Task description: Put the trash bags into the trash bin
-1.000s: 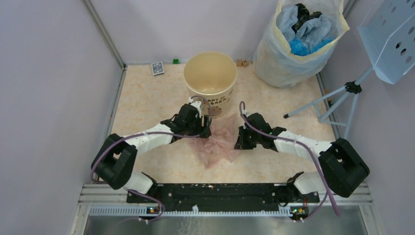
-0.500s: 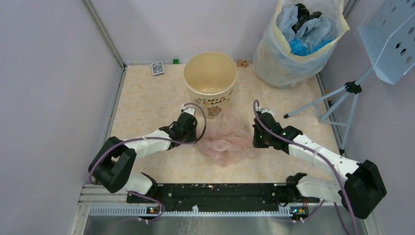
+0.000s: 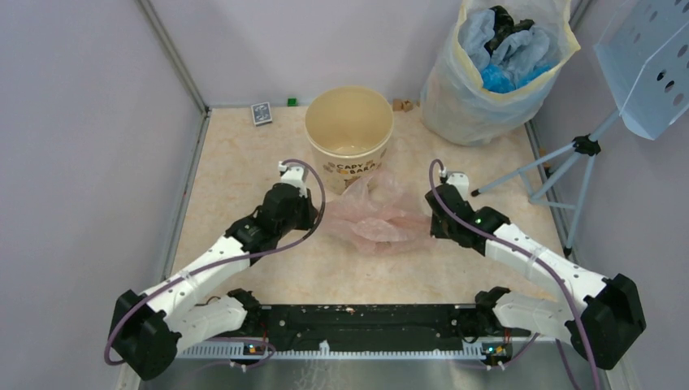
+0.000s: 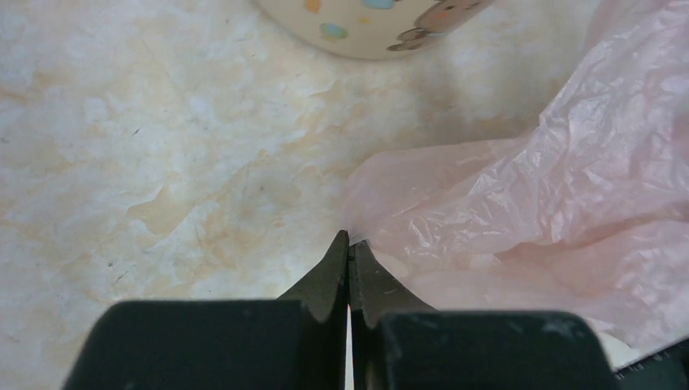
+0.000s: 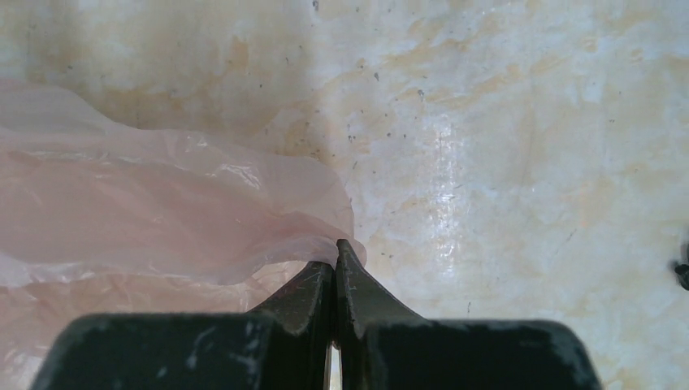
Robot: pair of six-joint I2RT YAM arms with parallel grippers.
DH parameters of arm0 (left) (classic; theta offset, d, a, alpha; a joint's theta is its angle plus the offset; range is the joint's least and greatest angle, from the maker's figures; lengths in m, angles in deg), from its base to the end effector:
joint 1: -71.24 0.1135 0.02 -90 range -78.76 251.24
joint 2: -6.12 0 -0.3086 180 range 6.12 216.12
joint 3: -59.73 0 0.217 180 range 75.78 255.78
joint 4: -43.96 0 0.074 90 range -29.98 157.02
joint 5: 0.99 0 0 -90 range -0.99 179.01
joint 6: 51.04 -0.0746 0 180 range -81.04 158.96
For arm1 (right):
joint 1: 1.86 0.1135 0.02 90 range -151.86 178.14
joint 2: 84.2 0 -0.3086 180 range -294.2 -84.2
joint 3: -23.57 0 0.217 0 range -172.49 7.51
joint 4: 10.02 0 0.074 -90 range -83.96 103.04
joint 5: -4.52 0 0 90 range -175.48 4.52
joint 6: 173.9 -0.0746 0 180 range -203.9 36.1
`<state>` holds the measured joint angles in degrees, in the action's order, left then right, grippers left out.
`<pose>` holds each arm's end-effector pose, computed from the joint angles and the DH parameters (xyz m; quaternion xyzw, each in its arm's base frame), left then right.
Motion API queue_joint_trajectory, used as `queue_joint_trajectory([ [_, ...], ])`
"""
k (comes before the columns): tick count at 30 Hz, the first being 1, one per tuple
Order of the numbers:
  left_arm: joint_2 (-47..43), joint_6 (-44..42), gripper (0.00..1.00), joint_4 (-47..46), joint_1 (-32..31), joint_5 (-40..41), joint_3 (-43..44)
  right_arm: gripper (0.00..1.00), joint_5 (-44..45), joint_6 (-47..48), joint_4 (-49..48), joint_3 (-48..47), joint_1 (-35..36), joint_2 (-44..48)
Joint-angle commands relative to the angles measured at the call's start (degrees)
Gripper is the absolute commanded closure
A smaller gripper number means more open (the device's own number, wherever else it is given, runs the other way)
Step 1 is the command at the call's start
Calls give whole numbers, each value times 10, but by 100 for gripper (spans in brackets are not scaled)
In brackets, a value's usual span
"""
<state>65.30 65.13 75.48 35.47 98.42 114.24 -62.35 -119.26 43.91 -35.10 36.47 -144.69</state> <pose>0.1672 -0.1054 0.2737 0.0374 0.8887 -0.1694 0.4243 0.1477 0.0794 0.2573 0.0347 0.9375 0.0197 0.3457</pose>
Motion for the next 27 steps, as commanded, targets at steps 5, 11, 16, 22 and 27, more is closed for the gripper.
queue_joint_trajectory([
  [5,-80,-30,100,-86,1,-226,8,63,-150,118,-92,-40,-6,42],
  [11,-43,-43,100,-86,2,-261,25,31,-286,180,-200,-13,-5,89],
  [16,-15,-70,100,-79,2,-312,54,34,-345,254,-252,-54,-5,55],
  [22,26,-132,100,-19,1,-349,129,32,-485,417,-280,-99,13,-9],
  [27,29,-180,100,14,2,-354,172,25,-506,484,-223,-202,13,-45],
])
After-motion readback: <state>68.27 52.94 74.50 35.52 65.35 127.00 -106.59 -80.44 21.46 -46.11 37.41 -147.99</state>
